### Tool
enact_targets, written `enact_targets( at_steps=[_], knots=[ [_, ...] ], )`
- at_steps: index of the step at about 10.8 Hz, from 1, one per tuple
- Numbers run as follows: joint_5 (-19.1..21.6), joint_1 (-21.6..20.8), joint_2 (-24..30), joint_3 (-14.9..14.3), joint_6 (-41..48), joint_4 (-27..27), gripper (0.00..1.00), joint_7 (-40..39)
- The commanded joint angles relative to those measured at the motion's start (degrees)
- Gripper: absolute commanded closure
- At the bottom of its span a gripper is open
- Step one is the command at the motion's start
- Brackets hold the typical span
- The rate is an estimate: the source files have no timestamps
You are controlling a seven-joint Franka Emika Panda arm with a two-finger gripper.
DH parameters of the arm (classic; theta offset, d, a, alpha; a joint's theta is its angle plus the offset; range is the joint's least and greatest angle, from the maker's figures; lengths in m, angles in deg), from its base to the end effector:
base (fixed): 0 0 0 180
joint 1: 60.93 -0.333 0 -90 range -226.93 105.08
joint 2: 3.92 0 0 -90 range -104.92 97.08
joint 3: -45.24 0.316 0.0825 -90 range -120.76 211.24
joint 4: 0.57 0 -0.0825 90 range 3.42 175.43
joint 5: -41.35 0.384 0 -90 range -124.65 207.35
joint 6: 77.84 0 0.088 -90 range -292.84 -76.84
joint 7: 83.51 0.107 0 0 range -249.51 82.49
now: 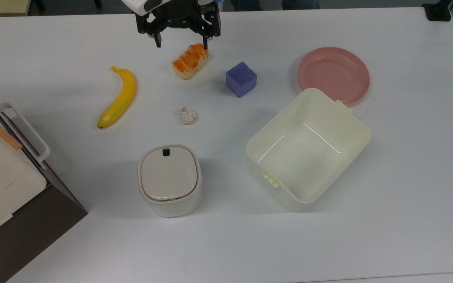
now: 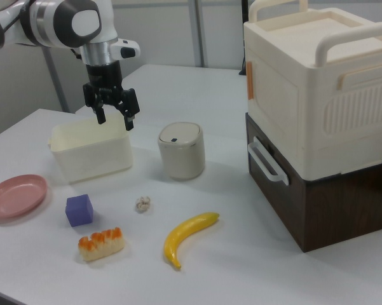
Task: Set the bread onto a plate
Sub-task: 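Move the open gripper over the bread roll with orange topping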
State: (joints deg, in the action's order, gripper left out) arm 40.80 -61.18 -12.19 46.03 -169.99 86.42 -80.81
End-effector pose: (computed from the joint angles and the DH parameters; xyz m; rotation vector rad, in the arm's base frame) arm 0.5990 0.0093 0.5692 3.1308 -0.0445 -0.0845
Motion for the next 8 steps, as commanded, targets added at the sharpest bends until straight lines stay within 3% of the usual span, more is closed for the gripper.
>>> enact_targets(
  at_steps=[1,6,8],
  knots=[
    [1.9,-0.4,1.0,-0.3,-2.9,2.6,0.00,-0.8],
    [2.3,-1.1,1.5,-0.3,-2.8,4.6,0.00,-1.8],
    [2.1,-2.7,2.0,-0.3,-3.1,7.7,0.00,-2.3]
  ],
)
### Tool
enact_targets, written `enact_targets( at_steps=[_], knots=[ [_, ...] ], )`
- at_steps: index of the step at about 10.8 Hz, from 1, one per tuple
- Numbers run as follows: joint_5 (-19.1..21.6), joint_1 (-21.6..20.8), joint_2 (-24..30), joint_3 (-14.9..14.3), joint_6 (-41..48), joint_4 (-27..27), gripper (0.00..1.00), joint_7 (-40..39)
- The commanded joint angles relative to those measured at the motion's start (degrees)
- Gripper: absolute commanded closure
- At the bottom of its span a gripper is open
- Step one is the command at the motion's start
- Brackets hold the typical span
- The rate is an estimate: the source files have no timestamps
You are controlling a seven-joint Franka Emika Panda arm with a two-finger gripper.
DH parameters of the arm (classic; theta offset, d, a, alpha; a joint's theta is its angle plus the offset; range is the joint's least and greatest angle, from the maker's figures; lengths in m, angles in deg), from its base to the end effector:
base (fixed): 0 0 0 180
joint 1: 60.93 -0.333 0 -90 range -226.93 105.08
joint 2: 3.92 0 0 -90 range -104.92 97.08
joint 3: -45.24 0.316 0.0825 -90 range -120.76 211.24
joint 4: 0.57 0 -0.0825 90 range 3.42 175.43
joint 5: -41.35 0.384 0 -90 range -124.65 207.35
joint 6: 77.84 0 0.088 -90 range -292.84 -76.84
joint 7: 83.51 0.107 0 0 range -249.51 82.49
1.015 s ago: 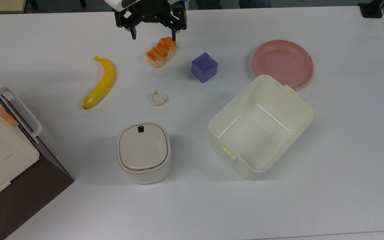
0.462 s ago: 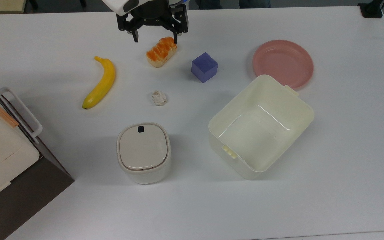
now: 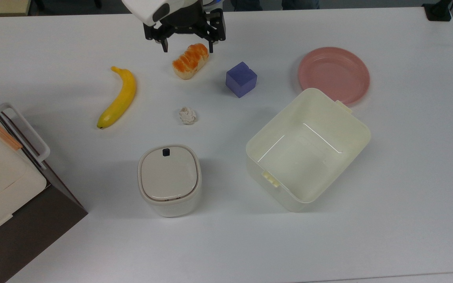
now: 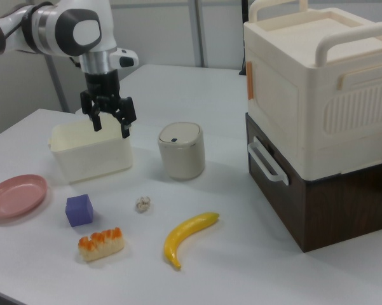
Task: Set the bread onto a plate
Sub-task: 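Lower the gripper onto the bread roll and close on it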
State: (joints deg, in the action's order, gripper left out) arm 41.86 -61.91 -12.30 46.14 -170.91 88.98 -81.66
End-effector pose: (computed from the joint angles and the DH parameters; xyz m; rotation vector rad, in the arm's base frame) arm 0.5977 0.0199 0.5483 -3.1304 0.0006 0.1333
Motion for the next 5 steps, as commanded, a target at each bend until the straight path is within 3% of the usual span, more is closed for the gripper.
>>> enact_targets(
  at_steps=[1,5],
  knots=[
    [1.1,-2.1,2.7,-0.4,-3.0,6.2,0.00,-1.5],
    [1.2,-5.5,4.4,-0.3,-7.5,13.8,0.00,-1.6]
  ],
)
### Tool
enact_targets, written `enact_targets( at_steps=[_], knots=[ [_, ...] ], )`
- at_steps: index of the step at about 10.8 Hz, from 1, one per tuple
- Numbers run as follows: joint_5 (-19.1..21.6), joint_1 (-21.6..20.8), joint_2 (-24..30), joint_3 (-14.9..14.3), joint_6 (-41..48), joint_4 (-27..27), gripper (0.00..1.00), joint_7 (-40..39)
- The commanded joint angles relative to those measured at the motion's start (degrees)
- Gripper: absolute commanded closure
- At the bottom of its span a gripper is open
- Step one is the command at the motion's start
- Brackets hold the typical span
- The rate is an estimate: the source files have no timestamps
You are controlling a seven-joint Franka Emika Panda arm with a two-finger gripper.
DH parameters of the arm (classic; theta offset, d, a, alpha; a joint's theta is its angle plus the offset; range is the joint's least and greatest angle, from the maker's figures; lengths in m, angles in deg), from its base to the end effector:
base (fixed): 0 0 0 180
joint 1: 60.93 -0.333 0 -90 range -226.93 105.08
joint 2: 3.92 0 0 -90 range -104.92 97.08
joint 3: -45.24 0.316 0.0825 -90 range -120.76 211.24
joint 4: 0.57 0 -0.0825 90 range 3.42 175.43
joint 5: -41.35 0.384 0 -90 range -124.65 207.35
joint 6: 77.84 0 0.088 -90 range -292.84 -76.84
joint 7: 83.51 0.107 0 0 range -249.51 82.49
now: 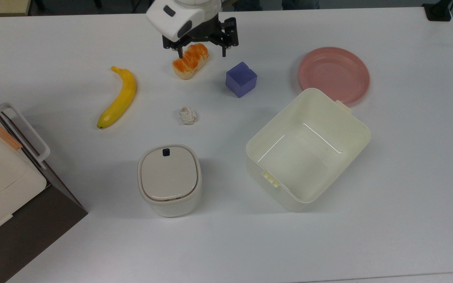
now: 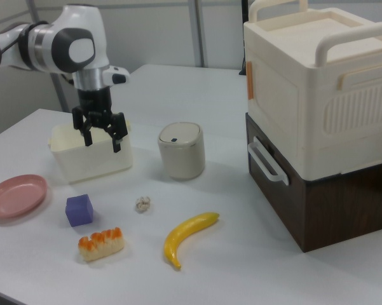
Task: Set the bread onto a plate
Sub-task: 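Lower the gripper onto the bread roll and close on it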
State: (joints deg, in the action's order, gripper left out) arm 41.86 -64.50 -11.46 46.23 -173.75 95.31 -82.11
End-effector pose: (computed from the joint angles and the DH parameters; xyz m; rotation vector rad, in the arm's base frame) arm 0.5873 0.0472 0.5090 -3.1295 -0.0840 0.2061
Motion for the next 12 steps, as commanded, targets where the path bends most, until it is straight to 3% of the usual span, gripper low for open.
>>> enact_targets(
  at_steps=[1,3,6,9,12],
  knots=[
    [0.9,-3.8,4.4,-0.5,-6.0,10.1,0.00,-1.6],
    [1.2,-3.3,8.5,-1.2,-6.7,15.4,0.00,-9.4],
    [2.2,-2.8,12.1,-2.8,-8.4,20.4,0.00,4.0],
    [2.2,-0.2,16.5,-2.9,-15.6,29.0,0.00,8.7],
    [1.0,2.2,17.3,-3.0,-26.5,38.1,0.00,10.9]
  ],
)
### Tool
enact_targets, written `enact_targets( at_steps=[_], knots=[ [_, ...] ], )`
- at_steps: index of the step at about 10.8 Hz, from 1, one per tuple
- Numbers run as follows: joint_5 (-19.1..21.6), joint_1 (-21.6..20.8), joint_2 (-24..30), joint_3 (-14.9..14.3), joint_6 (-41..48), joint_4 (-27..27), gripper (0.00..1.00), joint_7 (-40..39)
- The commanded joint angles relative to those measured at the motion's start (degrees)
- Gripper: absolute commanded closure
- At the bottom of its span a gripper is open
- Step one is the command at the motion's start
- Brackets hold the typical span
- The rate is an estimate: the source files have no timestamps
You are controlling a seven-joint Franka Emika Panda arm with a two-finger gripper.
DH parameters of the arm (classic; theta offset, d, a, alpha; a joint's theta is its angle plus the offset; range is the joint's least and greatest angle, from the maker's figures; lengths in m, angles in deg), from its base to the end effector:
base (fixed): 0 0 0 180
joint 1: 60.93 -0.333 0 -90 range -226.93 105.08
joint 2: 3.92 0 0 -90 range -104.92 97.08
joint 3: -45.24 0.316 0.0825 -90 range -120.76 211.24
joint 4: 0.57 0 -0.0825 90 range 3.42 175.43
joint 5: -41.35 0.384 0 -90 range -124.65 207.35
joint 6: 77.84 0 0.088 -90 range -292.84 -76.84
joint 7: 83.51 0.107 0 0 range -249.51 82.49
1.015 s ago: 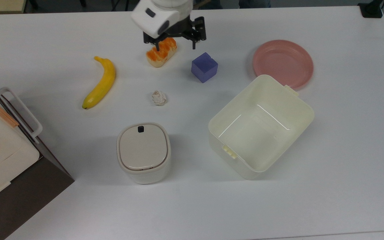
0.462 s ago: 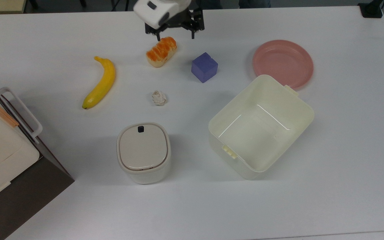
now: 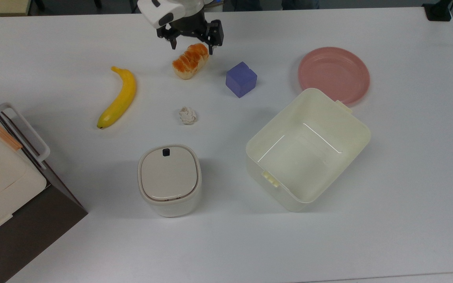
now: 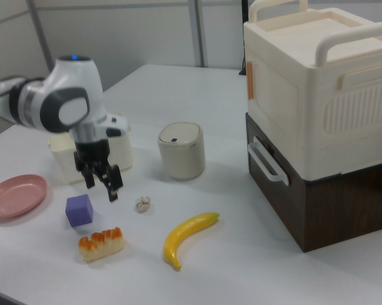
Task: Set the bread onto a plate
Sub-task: 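Lower the gripper onto the bread roll and close on it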
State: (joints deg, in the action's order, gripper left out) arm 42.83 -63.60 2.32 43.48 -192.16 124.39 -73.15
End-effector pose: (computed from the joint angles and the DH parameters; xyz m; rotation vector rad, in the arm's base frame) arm 0.5035 0.0093 0.4305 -3.1083 0.2745 0.1235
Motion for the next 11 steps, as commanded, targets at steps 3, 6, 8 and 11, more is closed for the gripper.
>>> enact_targets(
  at_steps=[3,6,8,11],
  knots=[
    [-0.2,2.8,4.0,-0.3,-17.5,16.8,0.00,4.9],
    [-0.3,3.2,3.1,-0.3,-21.5,21.0,0.03,5.4],
    [-1.1,3.0,1.0,-0.2,-22.6,21.0,0.17,5.4],
    [-1.5,2.2,1.0,0.0,-22.7,20.5,0.50,5.4]
  ],
)
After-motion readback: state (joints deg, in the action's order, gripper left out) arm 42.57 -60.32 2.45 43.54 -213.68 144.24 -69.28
